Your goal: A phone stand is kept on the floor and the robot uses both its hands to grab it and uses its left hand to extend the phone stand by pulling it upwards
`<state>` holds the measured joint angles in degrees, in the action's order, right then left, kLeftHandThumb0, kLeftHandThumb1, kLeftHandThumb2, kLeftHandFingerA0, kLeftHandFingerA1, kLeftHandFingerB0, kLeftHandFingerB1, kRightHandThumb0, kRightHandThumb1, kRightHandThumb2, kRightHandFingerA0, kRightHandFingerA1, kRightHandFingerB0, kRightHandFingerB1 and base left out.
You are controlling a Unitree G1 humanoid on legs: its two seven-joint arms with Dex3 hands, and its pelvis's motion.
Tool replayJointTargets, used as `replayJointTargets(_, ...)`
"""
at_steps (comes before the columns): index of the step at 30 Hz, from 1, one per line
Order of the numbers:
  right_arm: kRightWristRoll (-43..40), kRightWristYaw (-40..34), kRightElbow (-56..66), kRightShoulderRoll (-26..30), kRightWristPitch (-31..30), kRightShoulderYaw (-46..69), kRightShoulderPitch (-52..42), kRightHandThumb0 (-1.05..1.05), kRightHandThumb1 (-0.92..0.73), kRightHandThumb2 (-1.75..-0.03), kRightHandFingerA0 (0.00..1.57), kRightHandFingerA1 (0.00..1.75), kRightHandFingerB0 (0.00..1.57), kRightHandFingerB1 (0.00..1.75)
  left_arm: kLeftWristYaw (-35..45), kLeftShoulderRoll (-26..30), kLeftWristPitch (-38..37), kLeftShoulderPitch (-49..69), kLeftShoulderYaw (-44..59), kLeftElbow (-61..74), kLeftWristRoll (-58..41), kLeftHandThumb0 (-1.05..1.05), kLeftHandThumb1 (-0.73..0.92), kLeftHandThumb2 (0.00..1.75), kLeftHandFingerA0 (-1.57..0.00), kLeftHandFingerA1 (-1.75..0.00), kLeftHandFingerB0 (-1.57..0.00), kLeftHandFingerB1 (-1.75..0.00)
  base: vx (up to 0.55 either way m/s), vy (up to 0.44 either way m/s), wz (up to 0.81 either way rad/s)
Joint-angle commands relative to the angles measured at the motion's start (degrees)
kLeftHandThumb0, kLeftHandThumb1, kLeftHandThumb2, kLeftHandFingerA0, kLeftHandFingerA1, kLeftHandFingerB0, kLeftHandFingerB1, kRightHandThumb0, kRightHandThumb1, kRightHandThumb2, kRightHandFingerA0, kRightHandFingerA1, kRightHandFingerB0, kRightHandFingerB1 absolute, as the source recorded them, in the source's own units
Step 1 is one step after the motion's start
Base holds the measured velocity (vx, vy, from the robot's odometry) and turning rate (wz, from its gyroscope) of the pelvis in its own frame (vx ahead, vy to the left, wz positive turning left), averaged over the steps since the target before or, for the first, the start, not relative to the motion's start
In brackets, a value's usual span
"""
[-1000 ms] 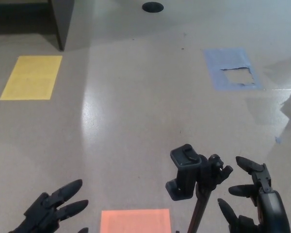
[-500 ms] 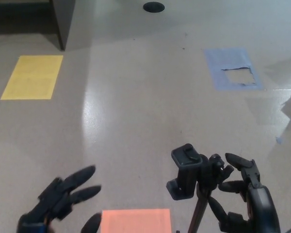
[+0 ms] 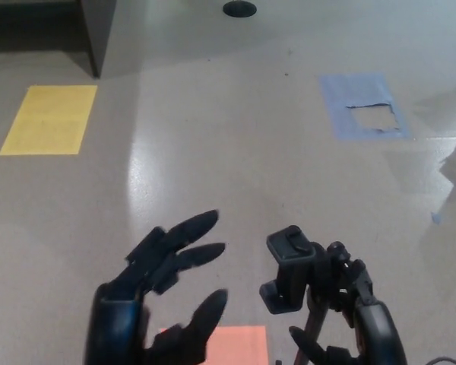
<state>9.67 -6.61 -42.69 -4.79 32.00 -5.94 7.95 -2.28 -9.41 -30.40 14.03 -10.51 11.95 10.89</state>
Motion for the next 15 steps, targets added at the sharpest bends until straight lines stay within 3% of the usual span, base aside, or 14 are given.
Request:
replayJointTargets(1,-1.8,1.1,-1.2,-0.5,0.7,0.6,-0.1,-1.05,-0.42,-0.83,1.47,0.95,0.6,0.79,-1.6,-1.6,7.1,-4.0,-2.4,1.8,5.0,-0.65,0.77,0.64,-0.62,-0.44,-0.47,-0.37,0.0,0.0,0.0)
replayJointTargets(9,0.5,-1.5,-2.1,0.3,0.7,0.2,1.5,-1.05,-0.35,-0.79,1.42,1.02,0.56,0.83,-2.2,-3.2,12.7,-8.0,-7.0,1.8,5.6,-0.63,0.79,0.64,-0.59,-0.44,-0.44,-0.37,0.0,0.0,0.0)
replayJointTargets(10,1.3,-2.6,-2.9,-0.3,-0.1,-0.3,1.8,-1.05,-0.32,-0.83,1.5,1.06,0.48,0.88,-0.7,-4.3,13.0,-7.2,-10.0,-0.2,2.2,-0.64,0.79,0.65,-0.55,-0.43,-0.41,-0.37,0.0,0.0,0.0)
replayJointTargets(14,1.7,-3.4,-3.5,-0.4,-0.3,-0.6,2.1,-1.05,-0.32,-0.83,1.5,1.06,0.48,0.88,-0.8,-4.0,13.6,-7.2,-11.9,-0.9,0.3,-0.64,0.79,0.65,-0.55,-0.43,-0.41,-0.37,0.0,0.0,0.0)
replayJointTargets(15,1.1,-2.8,-4.3,-0.7,0.3,-0.4,2.3,-1.04,-0.31,-0.85,1.38,0.92,0.5,0.86,-0.8,-4.7,15.6,-7.0,-12.9,-0.8,-0.4,-0.62,0.82,0.65,-0.54,-0.42,-0.42,-0.37,0.0,0.0,0.0)
